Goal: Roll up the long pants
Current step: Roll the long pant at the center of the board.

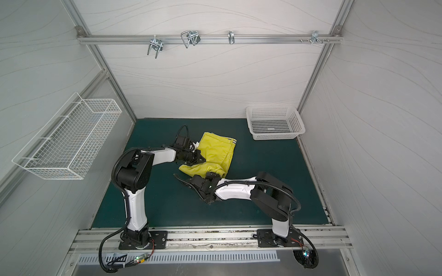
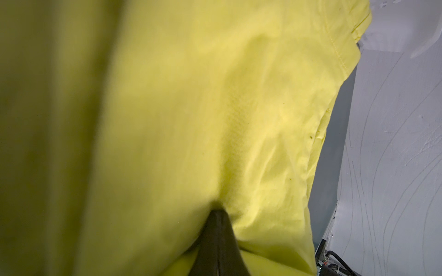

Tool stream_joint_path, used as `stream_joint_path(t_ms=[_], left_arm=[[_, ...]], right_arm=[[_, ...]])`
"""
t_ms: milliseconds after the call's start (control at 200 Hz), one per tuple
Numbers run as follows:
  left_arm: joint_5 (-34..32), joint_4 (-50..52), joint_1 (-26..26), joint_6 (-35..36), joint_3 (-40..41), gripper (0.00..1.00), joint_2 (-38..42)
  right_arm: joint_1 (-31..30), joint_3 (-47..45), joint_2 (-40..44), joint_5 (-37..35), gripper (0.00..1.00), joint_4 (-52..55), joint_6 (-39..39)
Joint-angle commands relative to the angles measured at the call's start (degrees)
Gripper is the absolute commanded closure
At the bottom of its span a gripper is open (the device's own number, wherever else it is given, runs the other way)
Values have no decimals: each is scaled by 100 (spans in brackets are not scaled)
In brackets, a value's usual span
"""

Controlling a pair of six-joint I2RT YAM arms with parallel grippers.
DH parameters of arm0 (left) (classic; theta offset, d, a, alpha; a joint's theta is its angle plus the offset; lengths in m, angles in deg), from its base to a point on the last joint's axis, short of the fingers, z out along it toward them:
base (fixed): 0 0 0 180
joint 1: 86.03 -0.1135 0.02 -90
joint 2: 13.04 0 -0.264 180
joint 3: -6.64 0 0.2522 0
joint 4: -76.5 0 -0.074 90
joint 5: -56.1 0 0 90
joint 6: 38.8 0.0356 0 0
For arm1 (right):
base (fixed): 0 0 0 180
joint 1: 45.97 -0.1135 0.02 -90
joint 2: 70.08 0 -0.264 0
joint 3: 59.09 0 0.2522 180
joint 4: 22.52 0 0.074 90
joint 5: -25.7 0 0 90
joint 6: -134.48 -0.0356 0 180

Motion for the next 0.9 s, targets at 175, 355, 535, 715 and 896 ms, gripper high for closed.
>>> stream_joint_path(t_ms=[175, 355, 535, 715, 896], left_arm=[[-34, 159, -35, 224, 202, 100, -341], [-30, 237, -75, 282, 199, 100, -303], [-82, 292, -106, 146, 295, 100, -89], [-329, 483, -98, -116, 582, 100, 873], [-903, 1567, -13, -29, 577, 100, 2126]], right_arm=[[572, 71, -732, -307, 16, -1203, 577], [845, 357, -1016, 55, 82, -857, 733], [927, 426, -324, 1028, 100, 165, 154], [990, 738, 477, 2389, 100, 1538, -656], [1244, 1167, 560, 4242, 100, 2559, -1310]])
